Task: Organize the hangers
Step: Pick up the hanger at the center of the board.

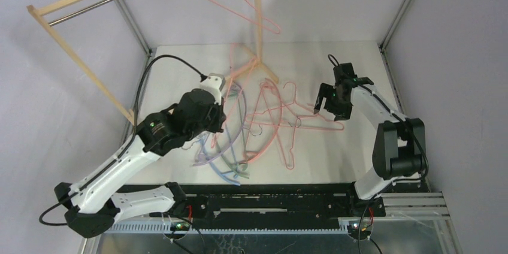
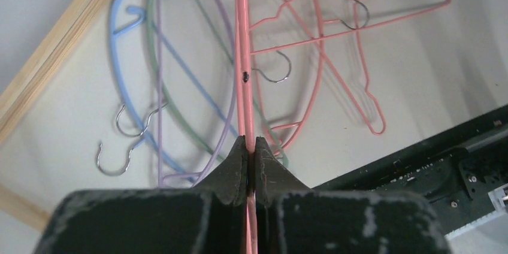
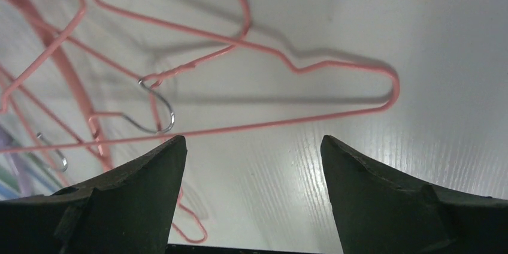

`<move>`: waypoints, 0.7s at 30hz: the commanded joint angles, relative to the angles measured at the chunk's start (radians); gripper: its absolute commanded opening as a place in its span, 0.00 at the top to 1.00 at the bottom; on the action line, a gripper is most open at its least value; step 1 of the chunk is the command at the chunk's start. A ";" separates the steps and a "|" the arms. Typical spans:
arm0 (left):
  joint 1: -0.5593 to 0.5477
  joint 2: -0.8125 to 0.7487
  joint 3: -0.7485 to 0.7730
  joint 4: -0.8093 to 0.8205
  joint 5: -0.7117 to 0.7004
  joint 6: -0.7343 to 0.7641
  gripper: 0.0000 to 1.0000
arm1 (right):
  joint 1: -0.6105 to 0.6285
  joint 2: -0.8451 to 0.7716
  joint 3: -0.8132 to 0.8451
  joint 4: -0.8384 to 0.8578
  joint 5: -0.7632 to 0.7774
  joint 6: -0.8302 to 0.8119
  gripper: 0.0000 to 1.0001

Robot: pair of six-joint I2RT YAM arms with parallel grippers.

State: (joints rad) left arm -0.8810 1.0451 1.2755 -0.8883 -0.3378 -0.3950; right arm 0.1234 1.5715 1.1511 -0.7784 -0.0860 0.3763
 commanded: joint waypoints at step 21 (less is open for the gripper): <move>0.357 -0.125 -0.017 0.101 -0.125 0.029 1.00 | 0.099 0.186 0.227 0.042 0.142 -0.106 0.24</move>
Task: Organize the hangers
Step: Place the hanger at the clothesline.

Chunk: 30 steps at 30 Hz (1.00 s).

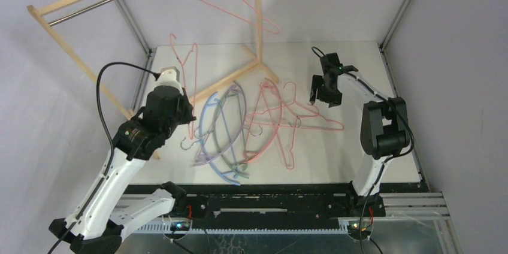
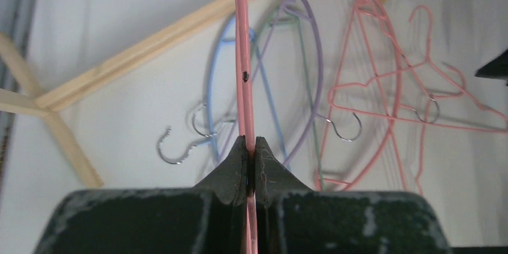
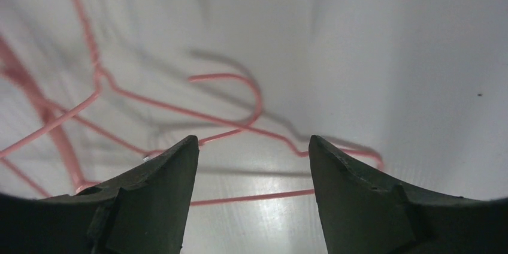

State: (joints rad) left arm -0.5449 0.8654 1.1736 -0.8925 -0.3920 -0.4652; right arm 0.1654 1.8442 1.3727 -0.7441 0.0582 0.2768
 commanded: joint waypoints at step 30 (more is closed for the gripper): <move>0.126 0.427 0.484 0.286 -0.105 0.282 1.00 | 0.084 -0.092 0.012 0.009 -0.086 0.016 0.24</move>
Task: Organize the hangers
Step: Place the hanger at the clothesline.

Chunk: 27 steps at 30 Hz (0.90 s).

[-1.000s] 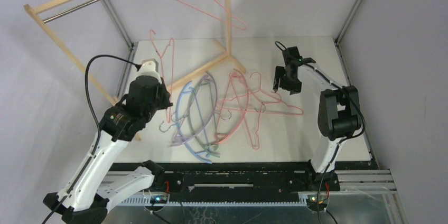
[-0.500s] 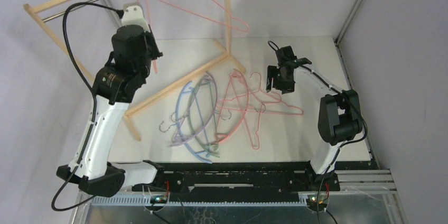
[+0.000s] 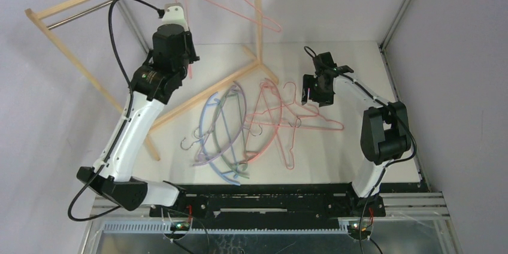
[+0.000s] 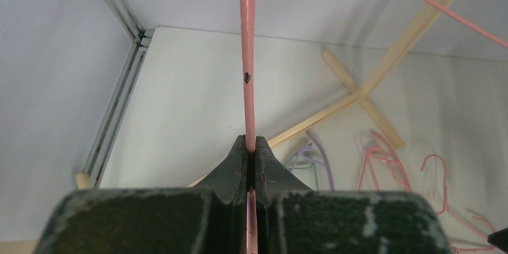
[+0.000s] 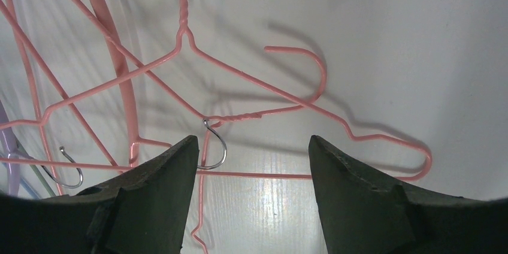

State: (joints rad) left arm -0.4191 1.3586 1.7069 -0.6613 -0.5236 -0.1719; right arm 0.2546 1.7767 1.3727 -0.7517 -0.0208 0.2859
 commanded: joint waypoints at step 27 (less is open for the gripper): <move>-0.002 -0.052 -0.026 0.300 0.016 0.168 1.00 | 0.000 0.012 0.013 0.010 -0.033 -0.001 0.25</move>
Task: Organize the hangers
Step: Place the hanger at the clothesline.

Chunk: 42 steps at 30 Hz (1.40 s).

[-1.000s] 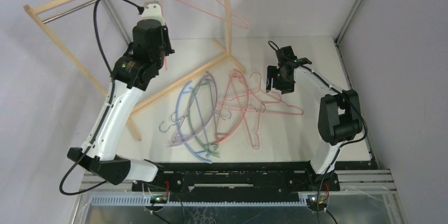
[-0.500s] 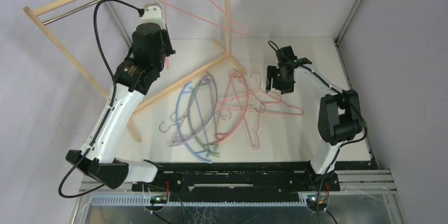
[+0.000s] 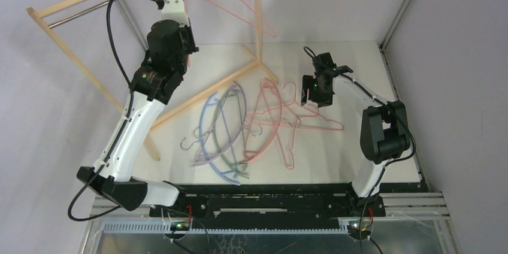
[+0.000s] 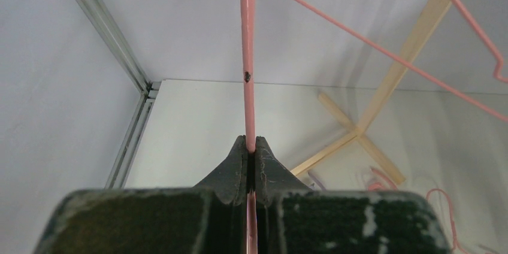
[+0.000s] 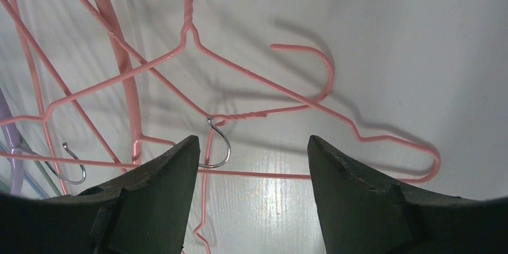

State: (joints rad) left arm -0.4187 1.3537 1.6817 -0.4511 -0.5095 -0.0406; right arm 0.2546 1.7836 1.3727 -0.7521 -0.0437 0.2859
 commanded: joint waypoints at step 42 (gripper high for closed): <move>-0.022 0.064 -0.012 0.019 -0.045 -0.010 1.00 | 0.013 0.027 0.017 0.007 -0.033 -0.002 0.27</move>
State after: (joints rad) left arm -0.4511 1.4143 1.6138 -0.4343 -0.5465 -0.0246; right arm 0.2626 1.8107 1.3727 -0.7528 -0.0662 0.2855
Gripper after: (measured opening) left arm 0.034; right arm 0.732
